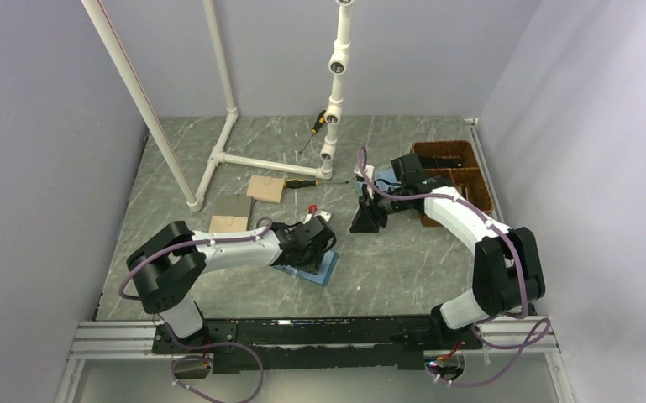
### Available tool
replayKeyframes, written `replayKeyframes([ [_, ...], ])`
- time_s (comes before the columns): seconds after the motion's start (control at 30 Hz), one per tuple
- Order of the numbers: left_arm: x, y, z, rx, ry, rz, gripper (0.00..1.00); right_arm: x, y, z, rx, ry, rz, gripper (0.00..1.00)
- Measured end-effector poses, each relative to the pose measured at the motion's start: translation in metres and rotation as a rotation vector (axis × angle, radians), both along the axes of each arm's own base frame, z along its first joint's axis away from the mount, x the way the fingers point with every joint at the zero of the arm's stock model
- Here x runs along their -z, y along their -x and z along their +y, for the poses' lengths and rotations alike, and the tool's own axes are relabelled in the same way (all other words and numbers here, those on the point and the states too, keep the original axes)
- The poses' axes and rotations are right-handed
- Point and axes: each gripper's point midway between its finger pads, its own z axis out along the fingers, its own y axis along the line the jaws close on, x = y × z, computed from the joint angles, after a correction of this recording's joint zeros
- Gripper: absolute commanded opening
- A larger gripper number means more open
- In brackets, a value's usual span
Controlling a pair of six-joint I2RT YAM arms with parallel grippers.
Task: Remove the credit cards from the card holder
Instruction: Remove the credit card from the card holder.
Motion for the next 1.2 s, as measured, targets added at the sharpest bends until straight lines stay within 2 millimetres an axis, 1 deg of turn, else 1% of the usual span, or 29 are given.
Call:
replayKeyframes([
  [0.13,-0.002,0.001,0.005,-0.014,0.088,0.023,0.47,0.006,0.010,0.011,-0.035,0.005,0.034,0.36],
  [0.2,-0.004,0.002,0.009,-0.028,0.141,0.040,0.48,0.009,0.015,0.018,-0.050,0.005,0.059,0.33],
  [0.27,-0.006,0.001,0.012,-0.041,0.189,0.053,0.48,0.012,0.017,0.026,-0.057,0.000,0.084,0.28],
  [0.43,-0.009,0.001,0.013,-0.057,0.303,0.084,0.50,0.022,0.016,0.045,-0.023,-0.016,0.189,0.09],
  [0.53,-0.012,0.002,0.012,-0.056,0.355,0.099,0.50,0.032,0.016,0.057,0.006,-0.017,0.270,0.04],
  [0.7,-0.015,0.002,0.009,-0.057,0.416,0.122,0.53,0.058,0.024,0.078,0.031,0.022,0.418,0.03],
  [0.8,-0.016,0.003,0.009,-0.058,0.436,0.132,0.55,0.067,0.025,0.087,0.035,0.040,0.472,0.04],
  [0.97,-0.019,0.003,0.012,-0.058,0.472,0.139,0.55,0.066,0.024,0.091,0.043,0.041,0.491,0.04],
  [1.2,-0.028,0.000,0.022,-0.082,0.516,0.126,0.54,0.067,0.016,0.093,0.064,0.059,0.460,0.06],
])
